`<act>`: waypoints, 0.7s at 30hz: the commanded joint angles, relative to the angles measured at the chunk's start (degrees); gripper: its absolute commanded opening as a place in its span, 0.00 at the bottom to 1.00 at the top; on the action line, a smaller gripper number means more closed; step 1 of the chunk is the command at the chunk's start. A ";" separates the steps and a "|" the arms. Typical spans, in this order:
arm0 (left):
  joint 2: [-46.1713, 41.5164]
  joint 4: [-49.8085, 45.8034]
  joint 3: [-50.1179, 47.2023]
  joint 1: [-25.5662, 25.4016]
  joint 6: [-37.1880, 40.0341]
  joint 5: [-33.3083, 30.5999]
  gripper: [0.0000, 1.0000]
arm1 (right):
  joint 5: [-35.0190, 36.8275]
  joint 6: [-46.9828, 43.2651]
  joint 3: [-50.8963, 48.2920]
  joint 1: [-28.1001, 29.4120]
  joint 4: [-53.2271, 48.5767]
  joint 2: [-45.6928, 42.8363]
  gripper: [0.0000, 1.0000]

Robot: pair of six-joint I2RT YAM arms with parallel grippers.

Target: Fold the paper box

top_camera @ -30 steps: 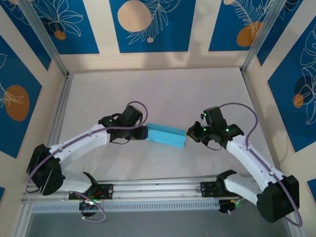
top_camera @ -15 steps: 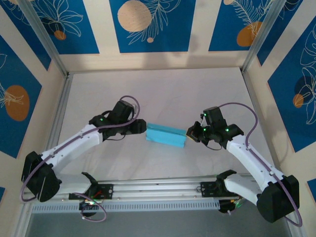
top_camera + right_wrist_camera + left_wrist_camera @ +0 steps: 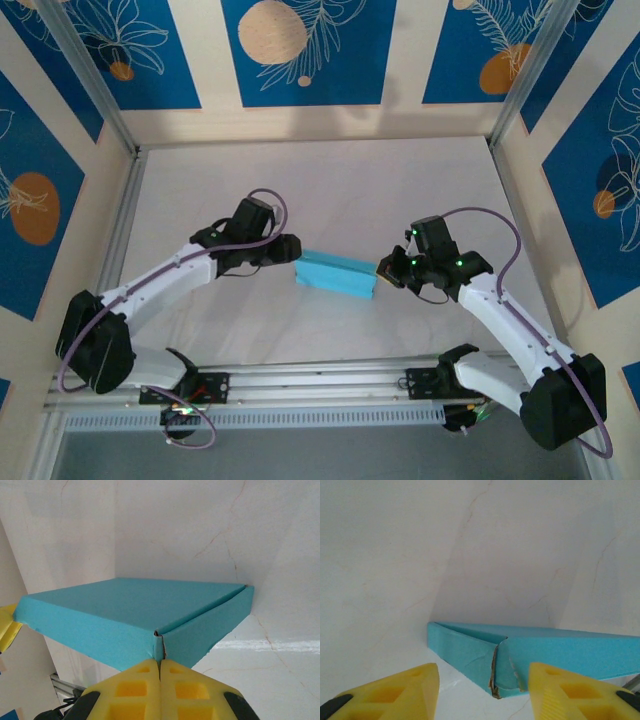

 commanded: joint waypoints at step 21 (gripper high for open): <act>0.71 5.08 -8.45 1.25 -2.87 1.43 0.40 | 3.46 -1.28 -1.37 0.67 -9.52 3.96 0.06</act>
